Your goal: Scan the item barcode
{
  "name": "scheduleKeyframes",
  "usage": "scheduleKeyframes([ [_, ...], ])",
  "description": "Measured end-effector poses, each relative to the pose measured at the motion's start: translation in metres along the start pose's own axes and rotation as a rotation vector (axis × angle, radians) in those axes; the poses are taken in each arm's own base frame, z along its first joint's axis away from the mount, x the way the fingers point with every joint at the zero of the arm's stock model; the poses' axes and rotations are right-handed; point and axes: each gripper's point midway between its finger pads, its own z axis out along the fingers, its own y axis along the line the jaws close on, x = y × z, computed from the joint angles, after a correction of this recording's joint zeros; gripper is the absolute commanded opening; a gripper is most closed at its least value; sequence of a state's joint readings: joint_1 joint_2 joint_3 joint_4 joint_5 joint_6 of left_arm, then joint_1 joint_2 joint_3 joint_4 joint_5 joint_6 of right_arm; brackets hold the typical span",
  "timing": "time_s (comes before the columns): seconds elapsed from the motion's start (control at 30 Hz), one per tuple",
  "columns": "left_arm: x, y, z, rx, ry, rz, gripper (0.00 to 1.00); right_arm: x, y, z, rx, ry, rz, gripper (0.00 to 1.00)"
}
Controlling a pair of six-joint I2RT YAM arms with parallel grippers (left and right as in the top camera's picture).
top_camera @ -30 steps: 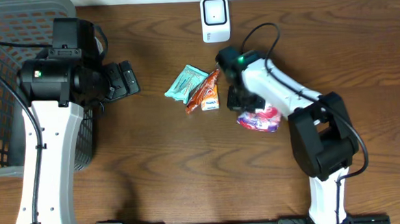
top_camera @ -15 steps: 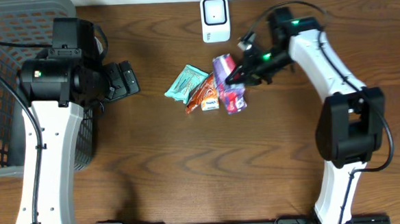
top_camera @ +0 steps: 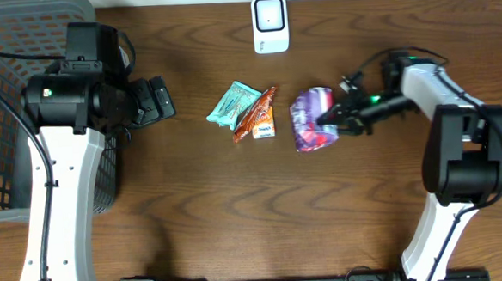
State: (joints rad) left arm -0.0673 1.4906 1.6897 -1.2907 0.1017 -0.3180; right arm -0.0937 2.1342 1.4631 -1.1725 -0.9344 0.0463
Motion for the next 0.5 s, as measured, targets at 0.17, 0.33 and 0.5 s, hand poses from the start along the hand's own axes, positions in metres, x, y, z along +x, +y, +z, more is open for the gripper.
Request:
scheduleKeyframes([
  [0.17,0.000,0.000,0.000,0.000,0.000,0.000,0.98,0.005,-0.036,-0.045,0.179,-0.014,0.130,0.58],
  [0.33,0.000,0.000,0.000,0.000,0.000,0.000,0.98,0.008,-0.039,-0.069,0.322,-0.017,0.126,0.72],
  [0.5,0.000,0.000,0.000,0.000,0.000,0.000,0.98,0.010,-0.041,-0.068,0.394,-0.006,0.100,0.77],
])
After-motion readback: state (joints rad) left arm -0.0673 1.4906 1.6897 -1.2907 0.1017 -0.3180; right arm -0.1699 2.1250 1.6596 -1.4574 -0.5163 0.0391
